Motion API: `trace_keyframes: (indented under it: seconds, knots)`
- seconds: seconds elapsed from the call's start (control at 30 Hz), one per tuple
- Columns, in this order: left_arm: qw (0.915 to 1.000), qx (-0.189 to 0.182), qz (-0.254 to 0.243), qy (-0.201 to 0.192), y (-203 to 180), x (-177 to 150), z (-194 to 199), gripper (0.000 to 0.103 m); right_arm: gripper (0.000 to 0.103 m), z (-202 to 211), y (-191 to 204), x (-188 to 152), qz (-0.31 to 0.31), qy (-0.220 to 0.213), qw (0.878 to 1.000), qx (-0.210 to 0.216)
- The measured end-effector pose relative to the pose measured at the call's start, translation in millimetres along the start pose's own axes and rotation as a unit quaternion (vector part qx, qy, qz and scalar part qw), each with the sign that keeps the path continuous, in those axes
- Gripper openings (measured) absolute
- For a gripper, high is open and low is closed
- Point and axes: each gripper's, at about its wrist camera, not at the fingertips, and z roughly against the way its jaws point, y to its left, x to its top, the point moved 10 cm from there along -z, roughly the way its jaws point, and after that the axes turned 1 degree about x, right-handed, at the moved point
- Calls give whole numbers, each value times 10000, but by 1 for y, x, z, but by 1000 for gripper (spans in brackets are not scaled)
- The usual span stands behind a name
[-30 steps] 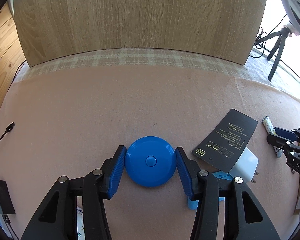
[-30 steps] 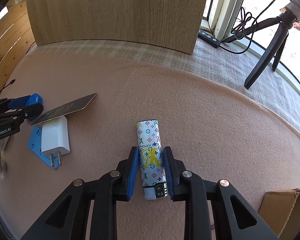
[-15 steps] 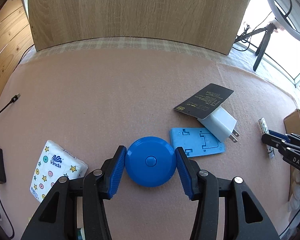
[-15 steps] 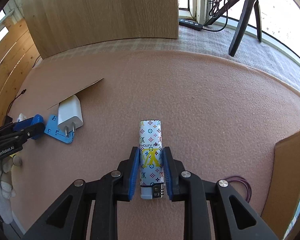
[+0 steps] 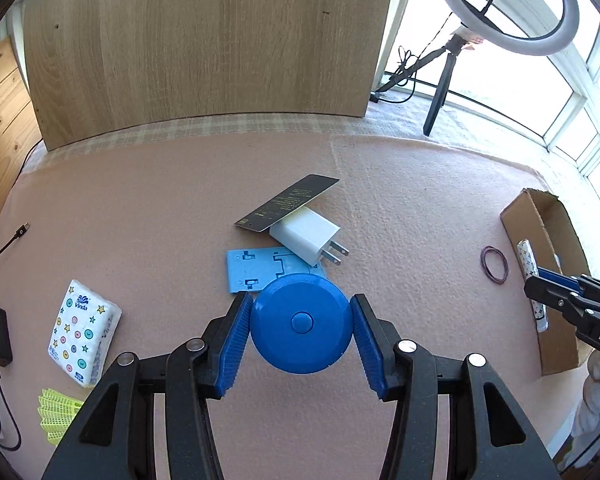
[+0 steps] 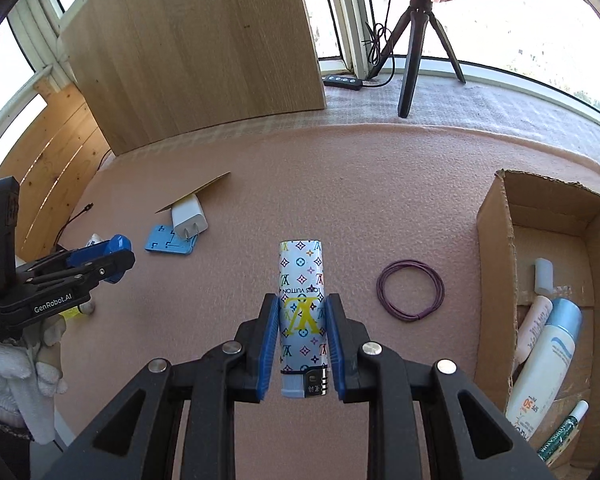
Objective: Organize objects
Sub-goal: 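Carry the lighter and tape measure into the box and open both grippers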
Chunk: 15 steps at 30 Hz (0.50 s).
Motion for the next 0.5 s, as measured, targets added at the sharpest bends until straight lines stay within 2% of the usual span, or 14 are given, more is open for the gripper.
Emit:
trace_keyframes:
  seconds: [0.23, 0.5]
  knots:
    - [9976, -452, -498, -154, -81, 12, 9, 54, 21, 60, -46, -19, -233, -344, 9985, -362]
    - [9903, -889, -1058, -157, -178, 15, 6, 54, 21, 105, -112, -54, -790, -493, 9921, -835]
